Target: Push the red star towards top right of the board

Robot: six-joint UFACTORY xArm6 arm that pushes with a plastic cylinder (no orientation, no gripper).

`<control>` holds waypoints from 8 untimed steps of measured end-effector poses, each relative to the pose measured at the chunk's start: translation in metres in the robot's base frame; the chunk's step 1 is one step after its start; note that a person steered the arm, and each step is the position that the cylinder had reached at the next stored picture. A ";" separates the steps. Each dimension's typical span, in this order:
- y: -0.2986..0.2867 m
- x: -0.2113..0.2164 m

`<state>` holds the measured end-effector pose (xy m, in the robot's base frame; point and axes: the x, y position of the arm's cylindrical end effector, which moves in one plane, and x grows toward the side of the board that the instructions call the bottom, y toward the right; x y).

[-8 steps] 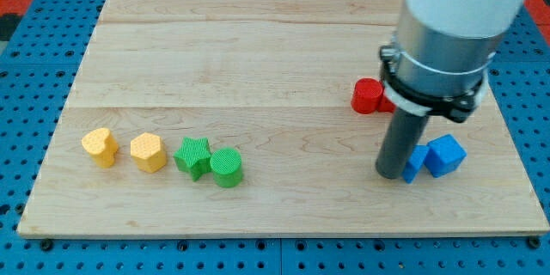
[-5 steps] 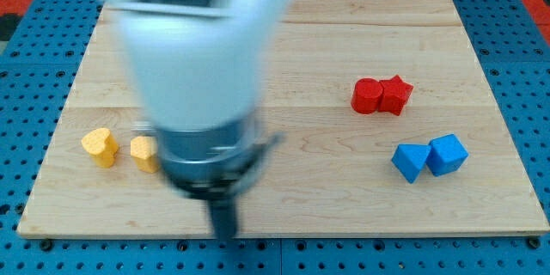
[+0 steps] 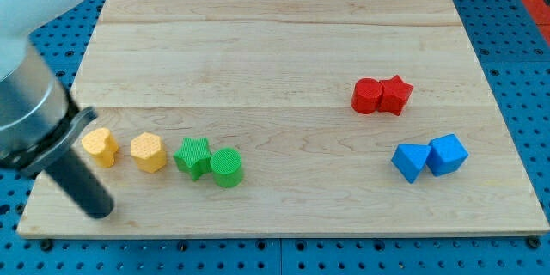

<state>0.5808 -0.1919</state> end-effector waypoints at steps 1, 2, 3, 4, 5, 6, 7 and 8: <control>0.013 -0.044; 0.013 -0.076; 0.048 -0.105; 0.070 -0.106; 0.037 -0.085; 0.035 -0.063; 0.018 -0.040; -0.031 -0.033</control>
